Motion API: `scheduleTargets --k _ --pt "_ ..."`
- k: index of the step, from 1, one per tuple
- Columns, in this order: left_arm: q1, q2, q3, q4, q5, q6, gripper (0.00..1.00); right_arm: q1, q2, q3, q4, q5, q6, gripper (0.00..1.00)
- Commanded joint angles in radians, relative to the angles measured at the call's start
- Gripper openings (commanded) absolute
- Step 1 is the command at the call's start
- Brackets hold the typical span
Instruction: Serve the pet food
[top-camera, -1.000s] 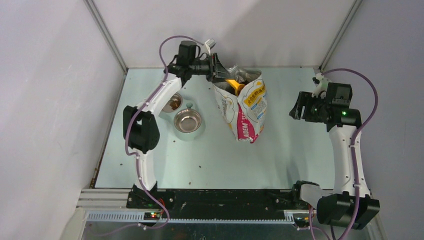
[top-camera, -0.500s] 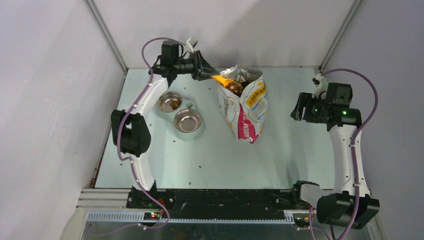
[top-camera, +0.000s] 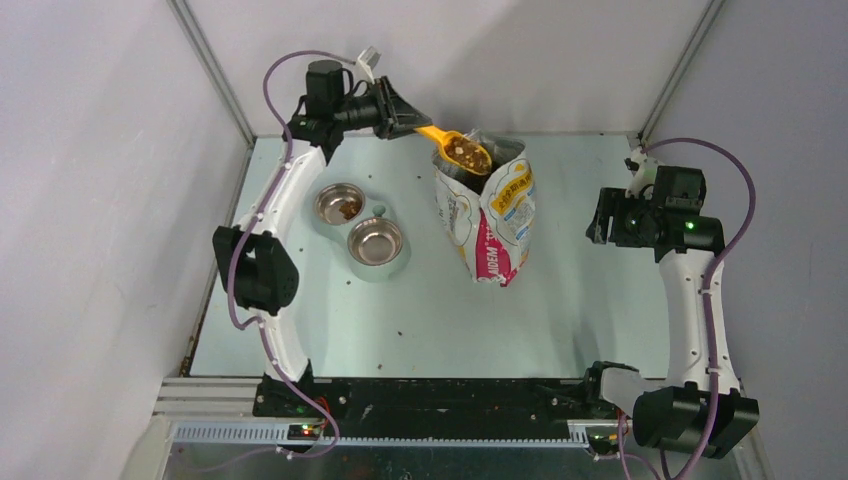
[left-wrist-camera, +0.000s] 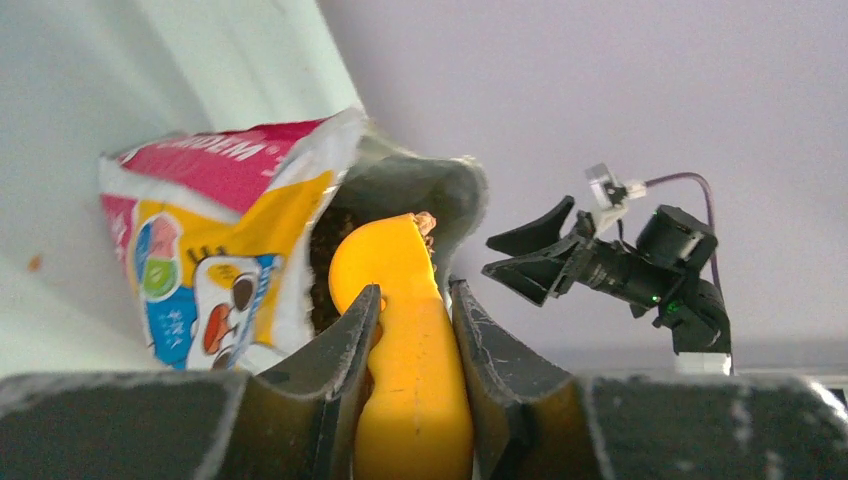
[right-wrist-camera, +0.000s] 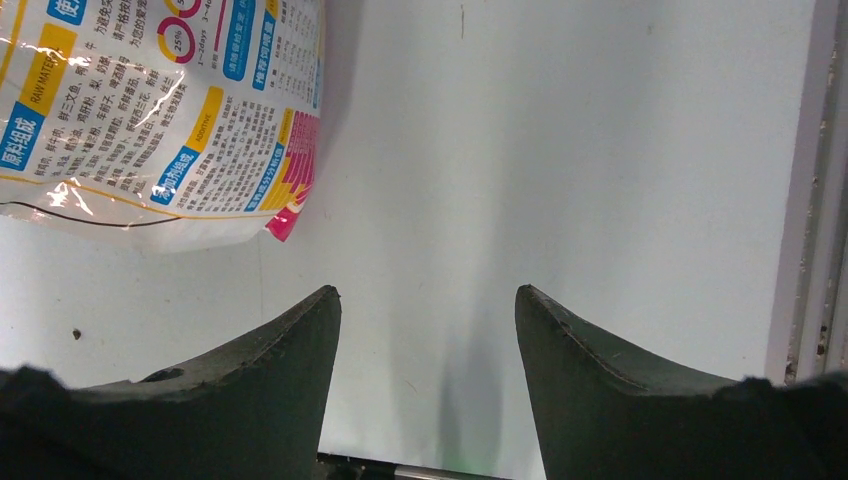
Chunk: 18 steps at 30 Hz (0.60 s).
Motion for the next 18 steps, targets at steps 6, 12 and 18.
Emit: scheduleTargets --k 6,12,18 --pt "0.027 -0.036 -0.1 0.176 0.073 -0.141 0.0 -0.018 -0.01 0.049 -0.024 0.025 -0.042 0.68" --pt "0.039 -0.022 -0.096 0.234 0.08 -0.202 0.0 -0.024 -0.002 0.05 -0.027 0.032 -0.055 0.68" --pt "0.05 -0.014 -0.192 0.285 0.105 -0.351 0.0 -0.032 0.012 0.056 -0.036 0.038 -0.088 0.68"
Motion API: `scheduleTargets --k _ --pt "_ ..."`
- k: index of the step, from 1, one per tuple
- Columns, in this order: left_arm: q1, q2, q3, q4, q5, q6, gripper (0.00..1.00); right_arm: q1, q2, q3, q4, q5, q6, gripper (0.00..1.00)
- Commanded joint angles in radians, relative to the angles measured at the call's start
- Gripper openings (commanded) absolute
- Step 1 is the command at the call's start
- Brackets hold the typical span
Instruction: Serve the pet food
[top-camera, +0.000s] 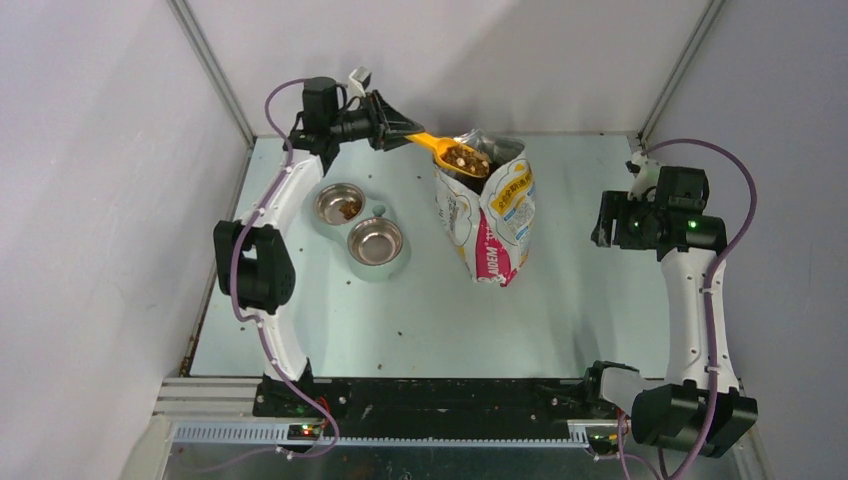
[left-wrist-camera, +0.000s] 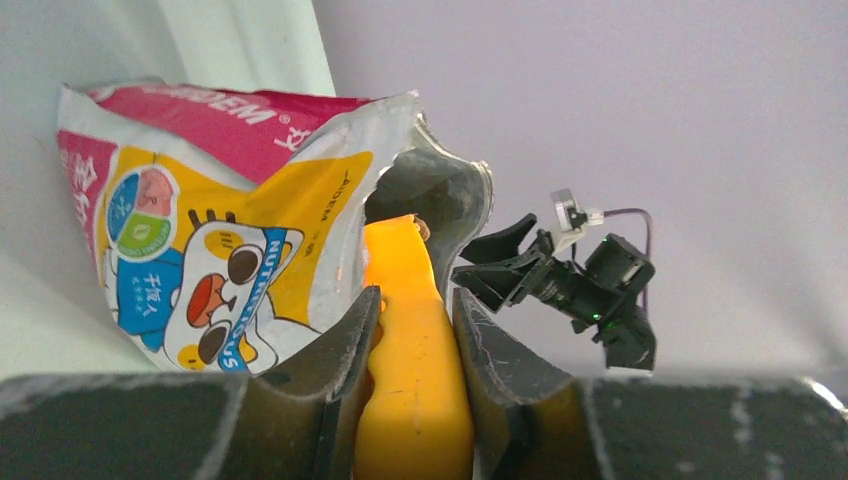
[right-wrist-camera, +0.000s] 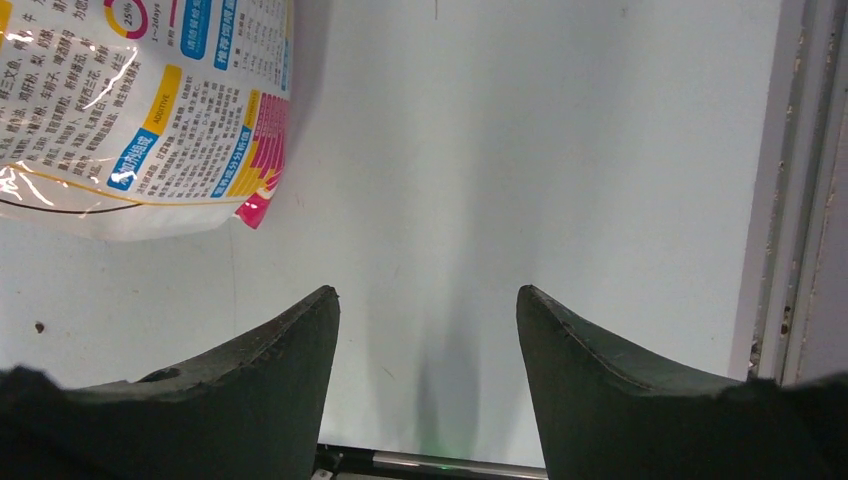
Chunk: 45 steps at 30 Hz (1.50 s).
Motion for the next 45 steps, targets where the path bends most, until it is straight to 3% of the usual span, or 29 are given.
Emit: scheduleTargets --k 1,6,10,12,24,29,35,45 --pt "0.011 -0.01 -0.101 0.153 0.061 -0.207 0.0 -0.014 0.009 0.047 -0.006 0.017 -0.051 0.69" --pt "0.021 -0.015 -0.229 0.413 0.088 -0.408 0.0 -0.037 0.017 0.054 -0.062 0.023 -0.121 0.69" --pt "0.049 -0.006 -0.351 0.851 0.056 -0.673 0.0 -0.048 0.015 0.059 -0.125 0.06 -0.196 0.7" --pt "0.043 0.025 -0.386 0.994 0.017 -0.761 0.0 -0.053 0.011 0.066 -0.152 0.078 -0.216 0.7" --pt "0.024 0.098 -0.412 1.414 -0.094 -0.982 0.0 -0.066 0.042 0.112 -0.192 0.116 -0.255 0.71" --pt "-0.01 0.126 -0.388 1.477 -0.114 -1.009 0.0 -0.069 0.035 0.112 -0.207 0.124 -0.269 0.71" --pt "-0.008 0.107 -0.388 1.442 -0.101 -0.971 0.0 -0.071 0.032 0.112 -0.204 0.11 -0.273 0.71" --pt "0.092 -0.018 -0.474 1.421 -0.062 -0.937 0.0 -0.074 0.062 0.112 -0.137 0.073 -0.282 0.71"
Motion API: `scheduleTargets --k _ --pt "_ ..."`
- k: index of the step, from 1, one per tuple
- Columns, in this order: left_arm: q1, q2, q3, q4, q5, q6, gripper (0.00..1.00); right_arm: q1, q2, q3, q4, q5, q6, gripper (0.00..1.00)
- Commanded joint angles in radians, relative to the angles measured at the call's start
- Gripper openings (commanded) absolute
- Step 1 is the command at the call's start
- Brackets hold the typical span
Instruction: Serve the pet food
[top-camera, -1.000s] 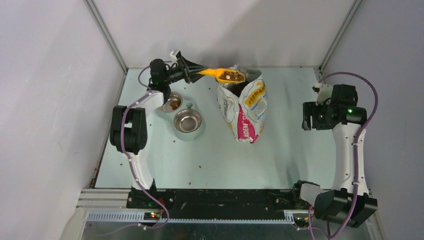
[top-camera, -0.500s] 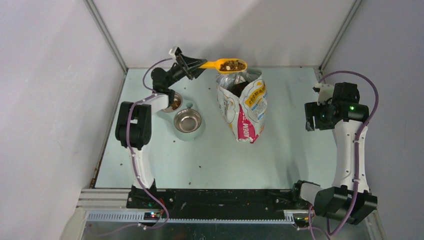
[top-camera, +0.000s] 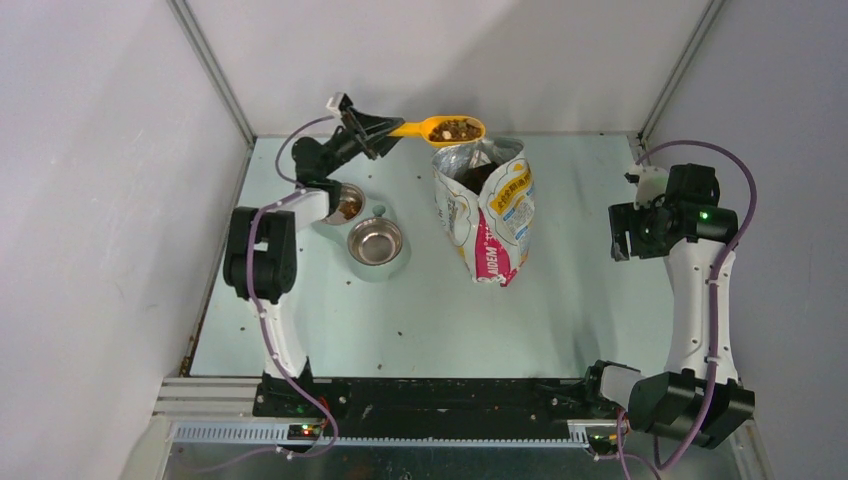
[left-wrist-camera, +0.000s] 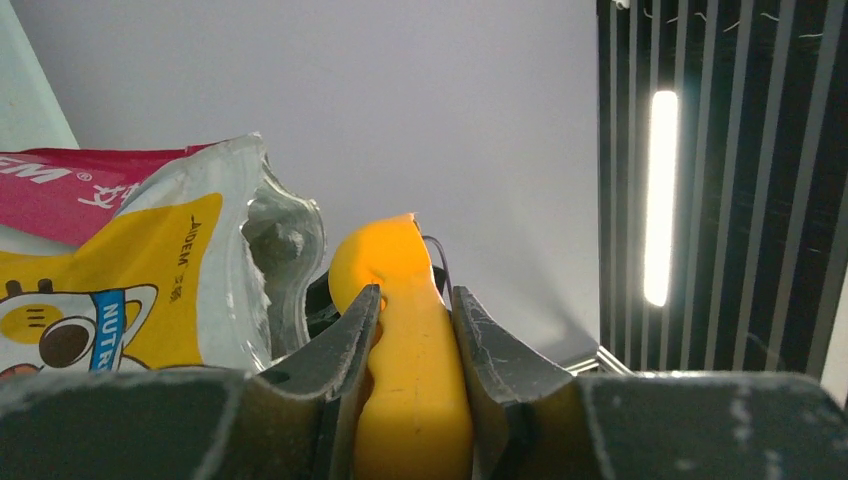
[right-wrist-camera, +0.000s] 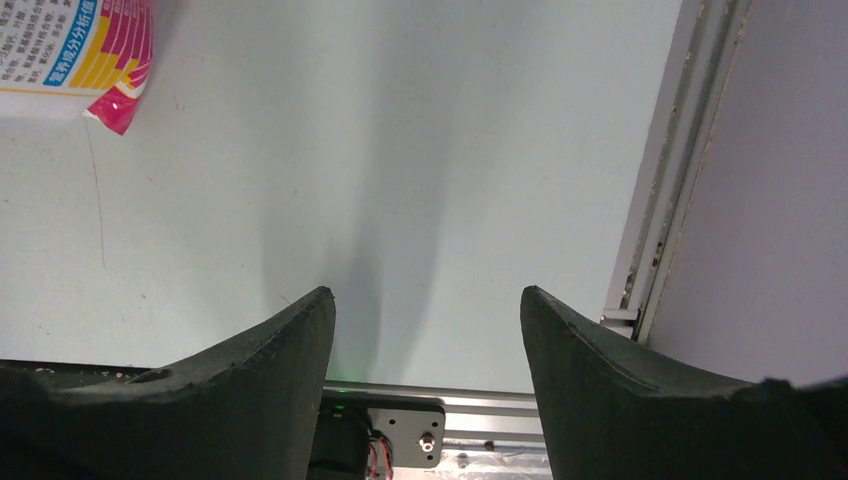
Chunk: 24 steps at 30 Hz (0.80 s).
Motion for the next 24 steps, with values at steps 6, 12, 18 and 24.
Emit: scheduleTargets --k 6,12,18,24 --pt "0.129 -0.214 -0.133 0.071 0.016 0.024 0.0 -0.007 0.04 0.038 0.06 -0.042 -0.022 0.71" --pt "0.252 -0.306 -0.258 0.062 0.03 0.059 0.0 -0.007 0.09 0.075 0.075 -0.059 -0.029 0.71" --pt "0.378 -0.407 -0.381 -0.009 0.059 0.141 0.0 -0.007 0.122 0.096 0.096 -0.077 -0.055 0.71" --pt "0.48 -0.505 -0.485 -0.124 0.077 0.258 0.0 -0.012 0.143 0.096 0.113 -0.096 -0.064 0.71"
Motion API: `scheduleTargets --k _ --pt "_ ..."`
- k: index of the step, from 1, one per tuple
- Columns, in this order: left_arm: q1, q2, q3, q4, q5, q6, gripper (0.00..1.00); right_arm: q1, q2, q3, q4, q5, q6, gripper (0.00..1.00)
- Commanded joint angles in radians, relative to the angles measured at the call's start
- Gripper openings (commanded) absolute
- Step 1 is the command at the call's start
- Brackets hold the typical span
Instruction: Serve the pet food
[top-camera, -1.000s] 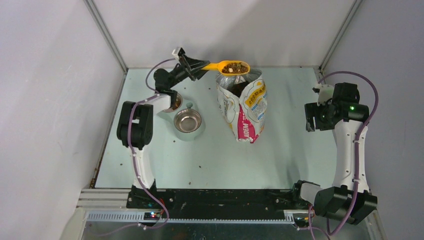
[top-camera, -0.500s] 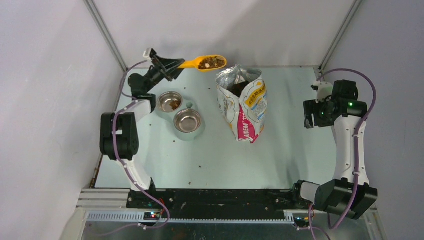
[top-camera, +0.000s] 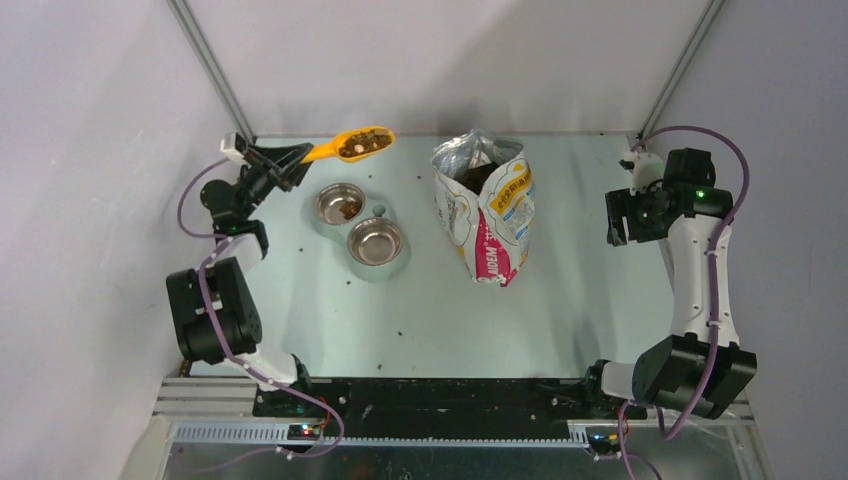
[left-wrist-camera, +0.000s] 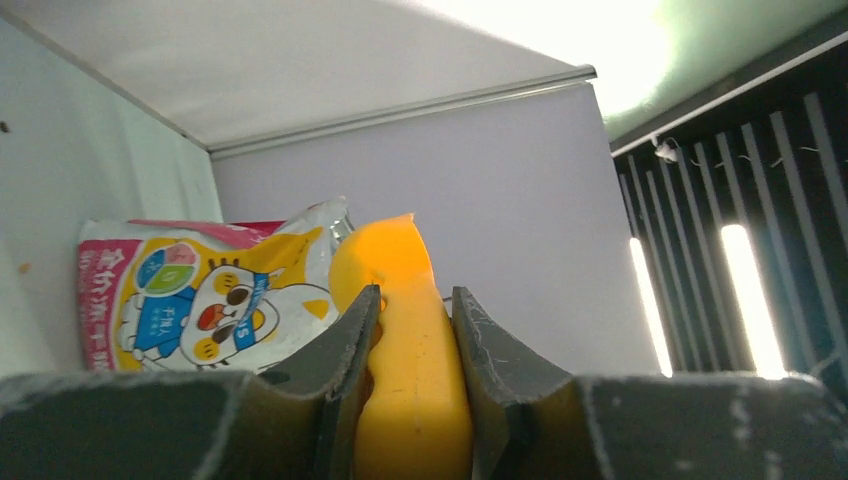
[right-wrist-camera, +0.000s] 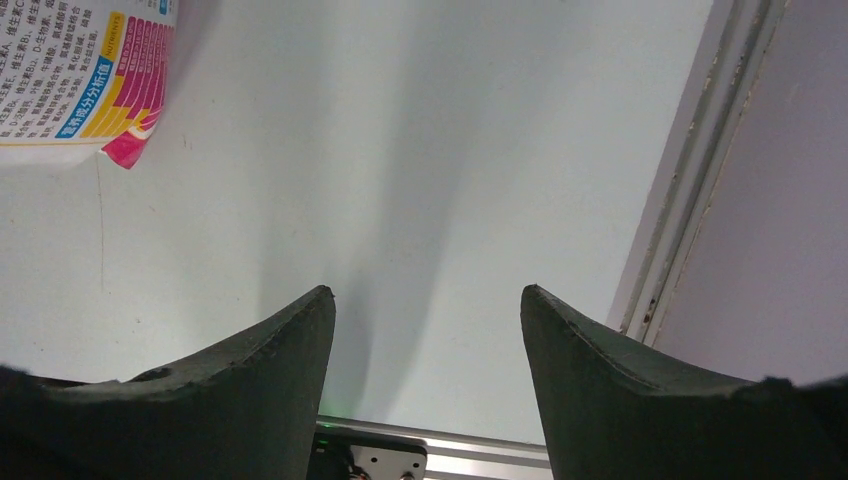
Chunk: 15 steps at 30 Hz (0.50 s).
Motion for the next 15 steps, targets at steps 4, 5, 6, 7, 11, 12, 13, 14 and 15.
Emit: scheduleTargets --k 4,5,6,7,11,12,13,14,15 --pt "0.142 -0.135 -0.085 -0.107 0.034 0.164 0.0 -0.011 0.015 0.039 0.051 -0.045 -0.004 0.71" --pt "0.153 -0.146 -0.099 -0.113 0.037 0.171 0.0 -0.011 0.016 0.039 0.049 -0.048 -0.002 0.71" --pt "0.175 -0.152 -0.114 -0.13 0.037 0.192 0.0 -0.01 0.016 0.036 0.048 -0.055 0.001 0.71" --pt "0.185 -0.166 -0.121 -0.144 0.035 0.224 0.0 -0.01 0.014 0.035 0.048 -0.058 0.003 0.71" --pt "0.231 -0.219 -0.179 -0.277 0.029 0.342 0.0 -0.011 0.005 0.019 0.048 -0.08 0.012 0.71" --pt "0.241 -0.227 -0.197 -0.298 0.029 0.378 0.0 -0.011 0.003 0.015 0.051 -0.082 0.014 0.71" --pt "0.245 -0.241 -0.204 -0.34 0.026 0.408 0.0 -0.01 0.003 0.013 0.053 -0.088 0.019 0.71" --pt "0.254 -0.246 -0.219 -0.356 0.022 0.426 0.0 -0.01 0.002 0.011 0.056 -0.091 0.022 0.71" --pt "0.259 -0.254 -0.226 -0.388 0.019 0.454 0.0 -0.011 0.002 0.011 0.058 -0.096 0.028 0.71"
